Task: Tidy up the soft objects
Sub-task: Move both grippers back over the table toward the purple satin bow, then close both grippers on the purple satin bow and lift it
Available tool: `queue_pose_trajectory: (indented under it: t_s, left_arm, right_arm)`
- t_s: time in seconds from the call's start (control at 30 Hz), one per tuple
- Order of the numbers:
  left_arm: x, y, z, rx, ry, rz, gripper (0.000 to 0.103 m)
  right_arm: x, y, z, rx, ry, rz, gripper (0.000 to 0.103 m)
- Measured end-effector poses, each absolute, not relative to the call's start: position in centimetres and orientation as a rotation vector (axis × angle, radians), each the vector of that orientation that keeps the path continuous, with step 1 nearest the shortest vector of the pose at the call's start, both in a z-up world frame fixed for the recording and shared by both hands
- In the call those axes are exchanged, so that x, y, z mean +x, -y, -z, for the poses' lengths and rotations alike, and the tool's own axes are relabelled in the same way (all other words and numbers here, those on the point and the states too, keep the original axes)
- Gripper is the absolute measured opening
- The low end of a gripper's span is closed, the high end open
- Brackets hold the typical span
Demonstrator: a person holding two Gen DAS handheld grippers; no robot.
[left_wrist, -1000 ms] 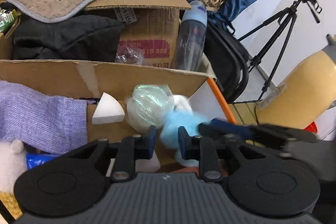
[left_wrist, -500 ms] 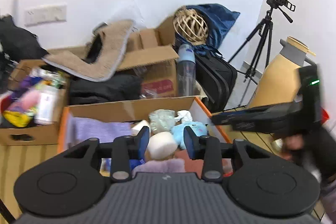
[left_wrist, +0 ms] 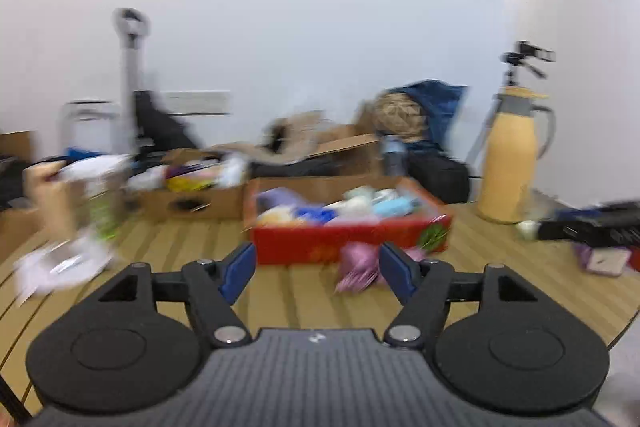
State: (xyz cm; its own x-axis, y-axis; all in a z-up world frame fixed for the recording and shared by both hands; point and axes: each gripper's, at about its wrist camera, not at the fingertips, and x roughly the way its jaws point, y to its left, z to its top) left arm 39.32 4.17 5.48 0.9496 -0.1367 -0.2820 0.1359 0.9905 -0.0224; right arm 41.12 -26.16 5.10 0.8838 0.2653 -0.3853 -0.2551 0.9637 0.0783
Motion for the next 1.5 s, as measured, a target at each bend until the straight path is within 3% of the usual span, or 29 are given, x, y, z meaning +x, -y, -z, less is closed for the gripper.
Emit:
queue_pose_trajectory:
  t_s: [0.07,0.17,0.27,0.6,0.93,1.1,1.17,1.23,1.5]
  left_arm:
    - [35.8,-4.0,-3.2,-0.032,-0.294,0.115,0.077]
    - [33.3,-3.6,-0.9,-0.048,-0.395,0.163,0.077]
    - [32.3,-3.0,-1.0,0.013,-0.369,0.144,0.077]
    - [34.8,-3.1,-0.7,-0.074,-0.365,0.159,0.077]
    - [49.9,-2.0,-0.7,-0.169,-0.465,0.252,0.076]
    - [60.2,0.0,-0.3,-0.201,-0.518,0.278,0.075]
    - [63.2,0.8,1.0,-0.207,-0.547,0.267,0.069]
    - [64.8,0.5,3.0,-0.241,-0.622,0.302,0.051]
    - [64.3,-0.9,5.6,-0.301,-0.671,0.432,0.032]
  right_arm:
    - [37.1,25.7,-2.4,0.108,-0.399,-0.259,0.061]
    - [34.3,24.9,0.3,0.104,-0.498,-0.304,0.06]
    - [32.7,24.5,0.2,0.064,-0.495,-0.305,0.061]
    - [35.1,24.7,1.2,0.16,-0.513,-0.304,0.061]
    - [48.7,25.9,1.4,0.306,-0.543,-0.322,0.061]
    - [58.6,25.7,1.9,0.372,-0.565,-0.316,0.049]
    - [61.7,25.0,2.7,0.351,-0.585,-0.299,0.047]
    - [63.8,24.4,4.1,0.342,-0.633,-0.304,0.041]
    - [64.3,23.1,6.8,0.317,-0.67,-0.364,0.02]
